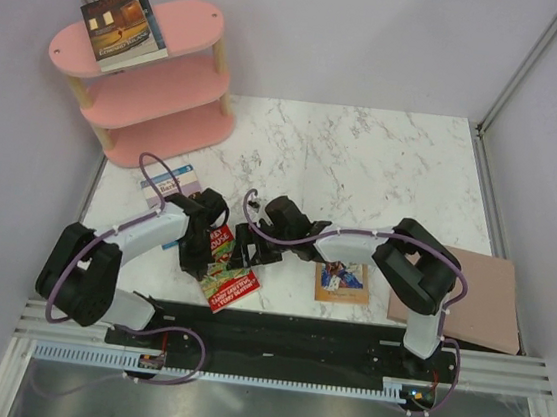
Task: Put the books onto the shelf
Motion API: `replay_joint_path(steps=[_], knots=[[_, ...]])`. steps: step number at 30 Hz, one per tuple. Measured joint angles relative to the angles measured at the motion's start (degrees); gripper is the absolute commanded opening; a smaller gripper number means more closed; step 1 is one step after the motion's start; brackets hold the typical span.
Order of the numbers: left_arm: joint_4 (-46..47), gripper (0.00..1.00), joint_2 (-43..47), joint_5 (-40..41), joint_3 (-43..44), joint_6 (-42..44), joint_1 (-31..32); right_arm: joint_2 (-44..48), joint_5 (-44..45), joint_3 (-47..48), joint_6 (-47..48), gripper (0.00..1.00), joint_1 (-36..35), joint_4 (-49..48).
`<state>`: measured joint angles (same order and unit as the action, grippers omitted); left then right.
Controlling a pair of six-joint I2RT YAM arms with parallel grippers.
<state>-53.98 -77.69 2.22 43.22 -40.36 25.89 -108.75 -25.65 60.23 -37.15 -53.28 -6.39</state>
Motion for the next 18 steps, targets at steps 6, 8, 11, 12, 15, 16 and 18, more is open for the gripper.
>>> replay_joint_path(steps=[6, 8, 11, 12, 15, 16, 18], knots=[[-0.81, 0.02, -5.92, 1.27, 1.99, -0.74, 0.48, -0.46, -0.28, 0.37, -1.29, 0.92, -1.01, -0.13], [-1.64, 0.02, -7.72, 1.16, 2.71, -0.74, 0.61, -0.46, -0.15, 0.37, -1.70, 0.91, -0.98, -0.11], [-2.58, 0.02, -9.16, 2.10, 3.85, -0.74, 1.84, -0.26, 0.33, 0.37, -2.19, 0.90, -1.09, -0.07], [-2.60, 0.02, -9.14, 2.36, 3.85, -0.76, 2.08, 0.00, 0.57, 0.37, -2.34, 0.90, -1.18, 0.09], [-2.47, 0.02, -8.81, 2.60, 3.65, -0.76, 2.27, 2.08, 1.25, 0.33, -2.80, 0.88, -1.53, 0.72], [-2.45, 0.02, -8.74, 2.60, 3.63, -0.76, 2.27, 3.10, 1.33, 0.31, -3.15, 0.88, -1.66, 0.72], [-2.38, 0.02, -8.61, 2.60, 3.54, -0.76, 2.27, 4.87, 1.31, 0.24, -3.65, 0.87, -2.05, 0.31]])
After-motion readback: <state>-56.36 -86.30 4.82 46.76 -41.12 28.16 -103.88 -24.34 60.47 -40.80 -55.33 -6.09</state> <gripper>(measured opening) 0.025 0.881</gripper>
